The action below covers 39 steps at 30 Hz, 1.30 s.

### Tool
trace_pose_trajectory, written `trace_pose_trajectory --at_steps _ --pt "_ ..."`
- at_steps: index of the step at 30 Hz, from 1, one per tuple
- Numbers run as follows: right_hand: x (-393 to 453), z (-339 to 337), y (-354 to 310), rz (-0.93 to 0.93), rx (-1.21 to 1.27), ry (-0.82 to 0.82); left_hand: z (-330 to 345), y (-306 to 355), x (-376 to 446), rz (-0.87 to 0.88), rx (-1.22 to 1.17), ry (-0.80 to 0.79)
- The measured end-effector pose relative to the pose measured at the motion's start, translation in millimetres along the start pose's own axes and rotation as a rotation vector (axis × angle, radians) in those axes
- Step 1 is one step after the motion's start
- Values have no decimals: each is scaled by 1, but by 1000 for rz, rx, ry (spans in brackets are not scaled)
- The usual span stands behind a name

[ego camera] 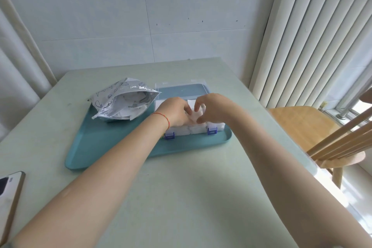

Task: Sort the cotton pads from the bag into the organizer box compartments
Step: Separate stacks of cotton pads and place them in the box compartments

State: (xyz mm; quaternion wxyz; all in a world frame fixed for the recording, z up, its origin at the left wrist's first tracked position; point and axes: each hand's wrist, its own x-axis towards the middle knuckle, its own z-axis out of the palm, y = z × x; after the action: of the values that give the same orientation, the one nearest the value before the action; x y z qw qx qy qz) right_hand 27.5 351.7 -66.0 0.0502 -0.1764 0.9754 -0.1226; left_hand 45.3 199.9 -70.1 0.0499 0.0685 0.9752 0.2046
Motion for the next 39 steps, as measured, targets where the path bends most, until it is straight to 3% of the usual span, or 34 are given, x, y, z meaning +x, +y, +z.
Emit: trace_pose_trajectory --at_steps 8,11,13,15,17,18,20,24,27,32,36,39 --pt "9 -7 -10 52 -166 -130 3 1 6 10 107 -43" --pt "14 -8 -16 97 -192 -78 1 -7 -1 41 29 3" --pt "18 -8 -28 81 -137 80 -5 -26 -10 37 -91 228" --pt "22 -5 -46 16 -49 238 -14 -53 -20 -19 -155 583" --pt "29 4 -72 -88 39 290 -24 -85 -32 -95 -91 861" --pt "34 11 -86 -138 76 274 -29 -100 -38 -146 -56 921" --pt "45 24 -112 -212 81 187 -36 -123 -48 -237 -9 876" --pt "64 40 -147 -252 -134 -59 -39 -147 -57 -288 -59 617" --pt "76 39 -161 -182 -183 -140 -40 -151 -60 -254 -117 600" --pt "80 34 -172 1 -312 -70 -41 -154 -63 -238 -179 636" --pt "80 40 -177 5 -347 -26 -41 -157 -64 -226 -205 603" --pt "77 41 -172 -52 -372 101 -42 -157 -65 -223 -212 579"
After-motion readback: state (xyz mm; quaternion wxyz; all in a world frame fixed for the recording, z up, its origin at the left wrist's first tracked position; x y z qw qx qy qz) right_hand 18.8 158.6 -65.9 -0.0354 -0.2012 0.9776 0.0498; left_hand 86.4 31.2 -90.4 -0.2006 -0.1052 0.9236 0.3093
